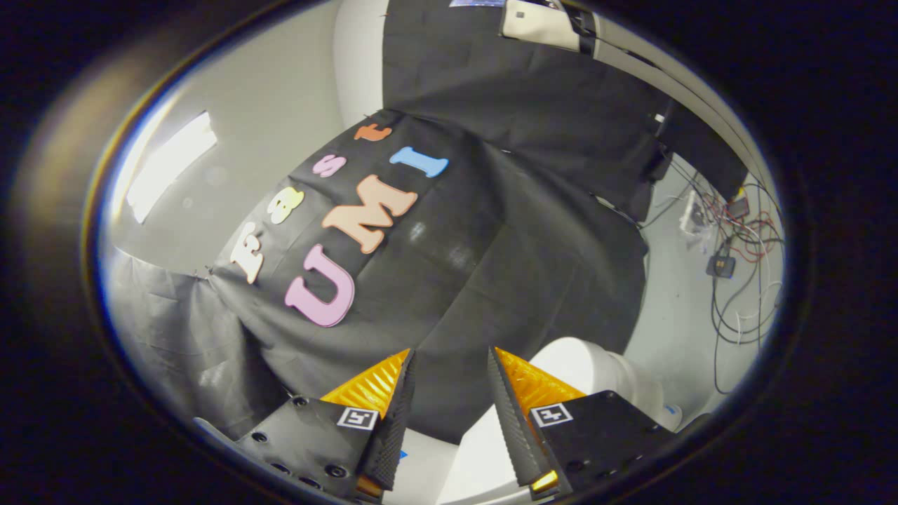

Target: Open the toilet lid.

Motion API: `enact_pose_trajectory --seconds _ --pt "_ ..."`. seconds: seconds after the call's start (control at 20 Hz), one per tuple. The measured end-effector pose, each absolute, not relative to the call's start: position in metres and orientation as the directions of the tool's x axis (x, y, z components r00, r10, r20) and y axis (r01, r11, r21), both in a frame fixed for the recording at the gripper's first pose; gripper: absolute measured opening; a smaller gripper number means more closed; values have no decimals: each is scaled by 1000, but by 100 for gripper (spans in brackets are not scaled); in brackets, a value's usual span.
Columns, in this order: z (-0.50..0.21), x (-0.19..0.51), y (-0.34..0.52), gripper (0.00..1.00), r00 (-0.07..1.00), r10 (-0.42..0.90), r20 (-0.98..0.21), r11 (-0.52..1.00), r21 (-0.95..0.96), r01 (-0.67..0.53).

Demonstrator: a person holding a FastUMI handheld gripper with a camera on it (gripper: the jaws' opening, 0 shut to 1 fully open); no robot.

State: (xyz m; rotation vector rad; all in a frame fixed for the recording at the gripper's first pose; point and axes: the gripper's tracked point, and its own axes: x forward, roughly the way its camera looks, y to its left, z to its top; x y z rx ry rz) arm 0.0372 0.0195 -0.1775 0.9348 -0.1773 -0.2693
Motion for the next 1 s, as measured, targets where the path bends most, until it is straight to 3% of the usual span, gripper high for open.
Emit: enact_pose_trajectory --seconds 0.25,0.6,1.0 --pt "-245 3 13 64 907 -409 -101 466 831 303" --pt "-302 -21 24 64 841 -459 -286 375 796 476" --pt "-332 -16 39 58 852 -375 -364 306 819 485"
